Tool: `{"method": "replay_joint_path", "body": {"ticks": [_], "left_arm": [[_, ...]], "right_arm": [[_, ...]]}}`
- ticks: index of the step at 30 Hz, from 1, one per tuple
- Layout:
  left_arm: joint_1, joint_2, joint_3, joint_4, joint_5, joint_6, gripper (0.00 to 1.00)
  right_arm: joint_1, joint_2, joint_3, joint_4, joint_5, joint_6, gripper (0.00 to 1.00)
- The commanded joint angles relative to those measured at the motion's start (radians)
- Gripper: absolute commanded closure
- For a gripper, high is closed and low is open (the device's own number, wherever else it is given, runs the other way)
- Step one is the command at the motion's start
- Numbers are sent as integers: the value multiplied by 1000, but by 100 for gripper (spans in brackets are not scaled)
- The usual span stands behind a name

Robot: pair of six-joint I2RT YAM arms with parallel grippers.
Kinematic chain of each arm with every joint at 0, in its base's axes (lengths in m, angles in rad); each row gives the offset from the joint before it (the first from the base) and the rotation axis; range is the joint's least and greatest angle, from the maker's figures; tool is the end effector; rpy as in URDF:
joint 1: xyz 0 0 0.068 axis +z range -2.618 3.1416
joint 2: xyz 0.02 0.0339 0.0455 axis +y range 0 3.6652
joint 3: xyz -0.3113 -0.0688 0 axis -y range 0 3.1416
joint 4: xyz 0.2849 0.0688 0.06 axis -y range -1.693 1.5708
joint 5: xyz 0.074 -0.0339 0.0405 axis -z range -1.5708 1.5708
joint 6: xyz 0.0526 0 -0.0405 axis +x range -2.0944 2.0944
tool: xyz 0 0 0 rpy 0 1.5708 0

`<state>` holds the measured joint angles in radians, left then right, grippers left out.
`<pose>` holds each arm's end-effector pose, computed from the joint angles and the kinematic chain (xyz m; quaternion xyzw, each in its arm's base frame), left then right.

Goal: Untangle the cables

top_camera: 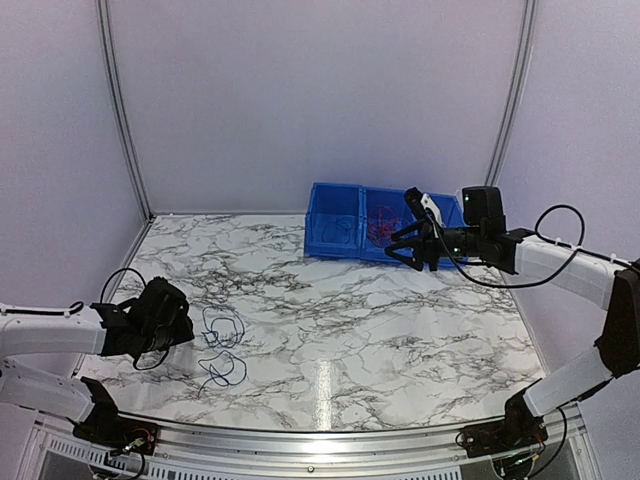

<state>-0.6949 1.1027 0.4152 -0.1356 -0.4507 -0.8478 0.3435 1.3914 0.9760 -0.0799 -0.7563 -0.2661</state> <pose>0.1839 -0.1235 0.1679 -0.1507 0.8985 -0.0990 0.4002 0.3156 0.1512 0.3064 -0.4199 0.7046 0.3353 0.4634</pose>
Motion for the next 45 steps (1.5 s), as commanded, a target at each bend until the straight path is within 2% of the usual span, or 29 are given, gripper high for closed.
{"method": "replay_joint_path", "body": {"ticks": [1, 6, 10, 12, 15, 16, 19, 24, 30, 34, 36, 45], "left_arm": [[59, 145, 53, 160, 117, 131, 59], [95, 315, 112, 277, 191, 184, 64], [115, 426, 174, 312, 216, 216, 72], [120, 473, 198, 321, 210, 235, 79], [123, 518, 228, 338, 179, 291, 98], [123, 527, 242, 341, 178, 319, 100], [120, 512, 275, 337, 197, 373, 100], [31, 320, 279, 378, 265, 484, 100], [-142, 143, 326, 390, 291, 569, 100], [-212, 108, 364, 390, 272, 569, 100], [-238, 103, 383, 390, 261, 567, 100], [-311, 130, 429, 390, 236, 574, 100]], "right_arm": [[-14, -27, 14, 37, -62, 4, 47], [-27, -27, 7, 40, -85, 5, 47], [-31, -18, 6, 40, -93, 4, 47], [-31, -13, 6, 39, -93, 1, 48], [-30, -2, 7, 38, -89, -4, 48], [-32, 3, 7, 37, -89, -3, 48], [-30, 14, 15, 32, -97, 4, 49], [-3, 13, 48, 19, -111, 19, 49], [178, 102, 214, -108, -95, 0, 41], [301, 161, 302, -135, -66, 5, 32], [343, 195, 348, -152, -54, 4, 31], [429, 281, 404, -175, -72, 38, 25]]}}
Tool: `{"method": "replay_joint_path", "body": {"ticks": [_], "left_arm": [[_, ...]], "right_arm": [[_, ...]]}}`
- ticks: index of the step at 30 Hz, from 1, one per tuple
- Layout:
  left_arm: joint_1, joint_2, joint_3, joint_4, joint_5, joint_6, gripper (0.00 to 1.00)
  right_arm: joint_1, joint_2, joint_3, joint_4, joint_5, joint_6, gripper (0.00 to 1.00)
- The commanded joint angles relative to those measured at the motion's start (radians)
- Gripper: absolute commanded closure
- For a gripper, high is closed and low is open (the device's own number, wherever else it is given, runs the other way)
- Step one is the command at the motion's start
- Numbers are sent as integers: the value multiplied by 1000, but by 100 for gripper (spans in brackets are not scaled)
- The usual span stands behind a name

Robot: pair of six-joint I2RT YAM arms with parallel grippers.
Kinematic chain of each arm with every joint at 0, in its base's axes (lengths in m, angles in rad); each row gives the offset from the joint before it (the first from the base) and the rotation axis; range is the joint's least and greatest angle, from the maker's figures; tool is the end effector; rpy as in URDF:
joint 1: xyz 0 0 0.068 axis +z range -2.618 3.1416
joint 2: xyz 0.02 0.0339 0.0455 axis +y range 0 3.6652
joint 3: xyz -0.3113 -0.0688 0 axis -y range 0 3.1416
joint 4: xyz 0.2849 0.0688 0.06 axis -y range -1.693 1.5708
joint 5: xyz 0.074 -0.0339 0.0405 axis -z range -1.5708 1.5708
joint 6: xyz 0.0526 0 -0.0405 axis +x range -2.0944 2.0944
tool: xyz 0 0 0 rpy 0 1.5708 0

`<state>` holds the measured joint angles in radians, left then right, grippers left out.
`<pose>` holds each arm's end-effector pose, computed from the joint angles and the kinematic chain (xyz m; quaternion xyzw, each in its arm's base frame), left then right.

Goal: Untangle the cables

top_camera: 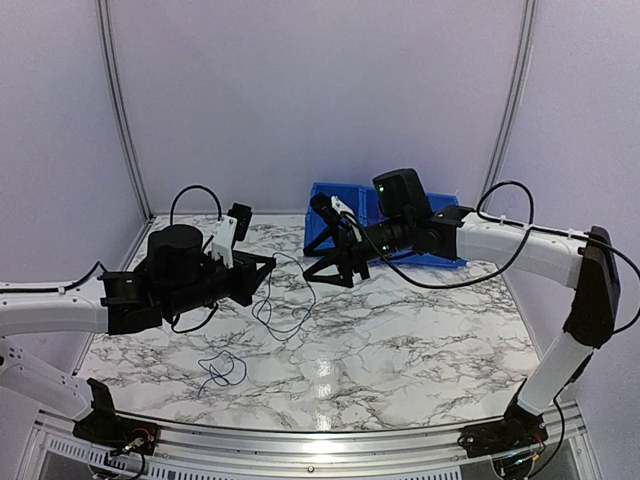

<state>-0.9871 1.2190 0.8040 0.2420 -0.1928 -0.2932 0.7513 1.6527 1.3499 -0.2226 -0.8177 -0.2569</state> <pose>0.1855 -0.2626 0.3241 0.2009 0.7377 -0.3234 0.5576 0.2884 0.3219 0.3409 -0.5578 0.6003 0.4461 0.3599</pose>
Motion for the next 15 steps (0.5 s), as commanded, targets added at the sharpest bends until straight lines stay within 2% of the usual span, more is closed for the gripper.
{"method": "replay_joint_path", "body": {"ticks": [1, 4, 5, 6, 8, 10, 12, 13, 15], "left_arm": [[-23, 15, 43, 12, -22, 21, 100], [-30, 24, 50, 13, -22, 21, 100], [-33, 28, 52, 13, -21, 22, 100], [-33, 33, 53, 13, -22, 22, 100], [-35, 46, 56, 13, -27, 21, 100], [-35, 72, 63, 14, -34, 31, 97], [-36, 110, 72, 19, -31, 39, 82], [-36, 134, 79, 25, -28, 44, 78], [-36, 180, 88, 45, -37, 48, 76]], "right_arm": [[26, 21, 21, -27, -16, 31, 24], [35, 23, 0, -15, -15, 31, 29], [36, 25, -2, -13, -15, 32, 37], [36, 26, -4, -12, -16, 33, 51], [35, 27, -7, -7, -18, 38, 99], [35, 16, -24, 18, -29, 48, 100], [36, 0, -41, 49, -48, 66, 100], [36, -5, -47, 56, -56, 70, 100], [36, -12, -43, 55, -71, 75, 100]]}}
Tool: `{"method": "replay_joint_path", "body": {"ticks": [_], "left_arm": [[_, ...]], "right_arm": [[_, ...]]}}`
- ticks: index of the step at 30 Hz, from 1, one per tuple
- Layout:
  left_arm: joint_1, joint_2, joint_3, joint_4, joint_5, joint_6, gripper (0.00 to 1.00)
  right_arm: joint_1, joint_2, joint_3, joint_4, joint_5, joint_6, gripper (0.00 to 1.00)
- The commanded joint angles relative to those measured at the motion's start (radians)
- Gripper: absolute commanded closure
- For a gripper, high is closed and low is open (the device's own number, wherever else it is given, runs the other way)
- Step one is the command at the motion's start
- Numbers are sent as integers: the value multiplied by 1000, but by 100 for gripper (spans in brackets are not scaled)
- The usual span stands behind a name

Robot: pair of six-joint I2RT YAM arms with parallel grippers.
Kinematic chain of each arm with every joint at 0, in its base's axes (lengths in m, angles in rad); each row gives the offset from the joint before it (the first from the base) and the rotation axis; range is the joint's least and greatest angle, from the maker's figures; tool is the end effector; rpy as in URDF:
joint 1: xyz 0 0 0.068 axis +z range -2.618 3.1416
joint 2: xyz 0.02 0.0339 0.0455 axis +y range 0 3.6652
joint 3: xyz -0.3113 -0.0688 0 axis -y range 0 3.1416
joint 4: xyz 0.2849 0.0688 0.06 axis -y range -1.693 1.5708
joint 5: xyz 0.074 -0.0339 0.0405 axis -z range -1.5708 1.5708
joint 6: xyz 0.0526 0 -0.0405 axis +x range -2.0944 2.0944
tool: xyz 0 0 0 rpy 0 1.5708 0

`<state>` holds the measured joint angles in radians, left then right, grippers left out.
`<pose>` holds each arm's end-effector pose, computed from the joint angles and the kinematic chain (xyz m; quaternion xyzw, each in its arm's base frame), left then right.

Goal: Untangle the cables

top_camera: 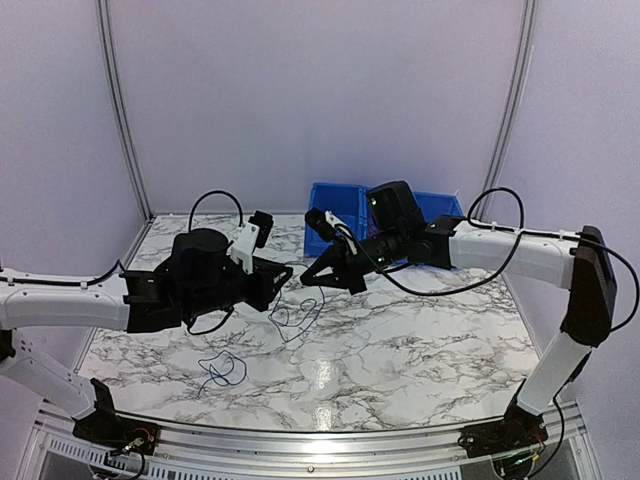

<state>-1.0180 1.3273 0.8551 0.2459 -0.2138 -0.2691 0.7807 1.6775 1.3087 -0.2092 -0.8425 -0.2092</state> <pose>0.1923 -0.2904 0.3113 0.2227 0.7484 -0.3048 0.5454 0.2792 0.3318 0.3167 -0.5525 0.6136 0.4675 0.3157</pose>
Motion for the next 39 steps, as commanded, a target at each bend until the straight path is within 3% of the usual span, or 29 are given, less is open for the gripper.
{"method": "replay_joint_path", "body": {"ticks": [1, 4, 8, 11, 26, 39], "left_arm": [[-5, 93, 39, 59, -26, 22, 76], [-5, 162, 40, 124, -62, 29, 81], [-2, 259, 32, 161, -163, 38, 96], [6, 317, -3, 198, -187, 19, 98], [33, 441, -84, 236, -221, -30, 99], [30, 339, -201, 243, -236, -69, 87]], "right_arm": [[6, -41, -2, 39, -54, 29, 100], [6, -65, -7, 37, -74, 30, 100], [-3, -123, 12, 5, -75, 14, 100], [-22, -189, 48, -36, -82, -1, 100], [-171, -252, 464, -304, -85, -78, 100], [-216, -156, 650, -255, 78, -73, 100]]}}
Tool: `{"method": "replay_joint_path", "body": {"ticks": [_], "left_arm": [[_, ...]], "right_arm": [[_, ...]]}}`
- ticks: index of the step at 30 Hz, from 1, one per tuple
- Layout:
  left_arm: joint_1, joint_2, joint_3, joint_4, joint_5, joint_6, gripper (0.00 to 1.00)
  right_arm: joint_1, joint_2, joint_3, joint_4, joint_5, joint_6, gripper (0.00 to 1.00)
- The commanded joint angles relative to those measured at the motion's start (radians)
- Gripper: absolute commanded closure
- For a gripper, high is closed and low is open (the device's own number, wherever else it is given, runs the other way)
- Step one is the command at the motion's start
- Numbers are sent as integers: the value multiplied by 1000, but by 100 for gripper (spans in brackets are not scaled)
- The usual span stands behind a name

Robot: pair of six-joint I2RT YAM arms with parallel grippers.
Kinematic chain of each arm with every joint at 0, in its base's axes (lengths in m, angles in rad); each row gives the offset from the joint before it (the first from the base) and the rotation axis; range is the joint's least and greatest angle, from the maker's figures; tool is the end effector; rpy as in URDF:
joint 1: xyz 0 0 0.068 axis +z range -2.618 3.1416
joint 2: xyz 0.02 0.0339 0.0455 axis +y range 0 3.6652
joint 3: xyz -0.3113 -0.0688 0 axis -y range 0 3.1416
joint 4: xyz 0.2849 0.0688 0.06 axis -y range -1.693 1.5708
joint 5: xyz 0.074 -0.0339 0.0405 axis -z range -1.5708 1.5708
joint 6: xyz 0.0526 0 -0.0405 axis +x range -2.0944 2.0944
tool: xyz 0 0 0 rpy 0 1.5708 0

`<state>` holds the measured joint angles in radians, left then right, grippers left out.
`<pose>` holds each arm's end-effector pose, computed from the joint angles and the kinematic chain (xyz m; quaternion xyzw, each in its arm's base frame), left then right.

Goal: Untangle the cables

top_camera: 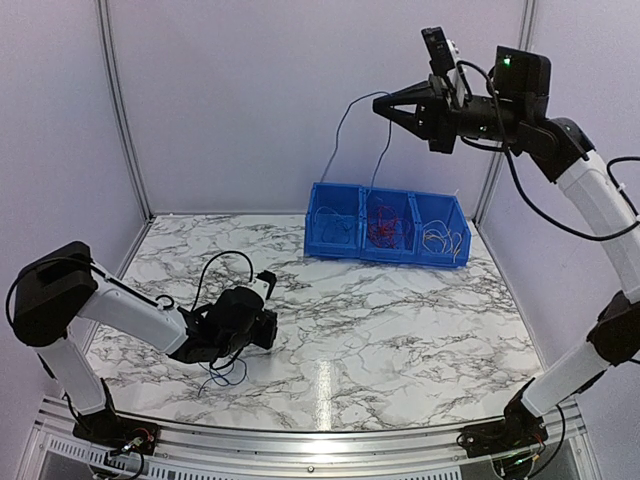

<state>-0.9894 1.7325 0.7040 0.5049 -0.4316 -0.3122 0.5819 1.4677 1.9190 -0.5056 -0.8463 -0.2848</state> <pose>0.2238 -0.3005 0.1468 0.1800 0.8335 -0.1483 0.5009 0.2514 0.2126 0.5955 -0.5343 0.4822 0.3877 0.5760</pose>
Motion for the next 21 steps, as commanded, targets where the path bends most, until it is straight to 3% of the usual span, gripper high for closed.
{"method": "replay_joint_path", "body": {"ticks": [1, 13, 21], "left_arm": [[1, -83, -63, -16, -16, -32, 86], [-87, -347, -205, 0, 4, -79, 78], [-146, -522, -300, -2, -29, -120, 76]], "right_arm": [[-19, 66, 41, 49, 97, -1, 100], [-50, 253, 25, 198, 284, -42, 100], [-125, 495, 194, 261, 328, -16, 100]]}}
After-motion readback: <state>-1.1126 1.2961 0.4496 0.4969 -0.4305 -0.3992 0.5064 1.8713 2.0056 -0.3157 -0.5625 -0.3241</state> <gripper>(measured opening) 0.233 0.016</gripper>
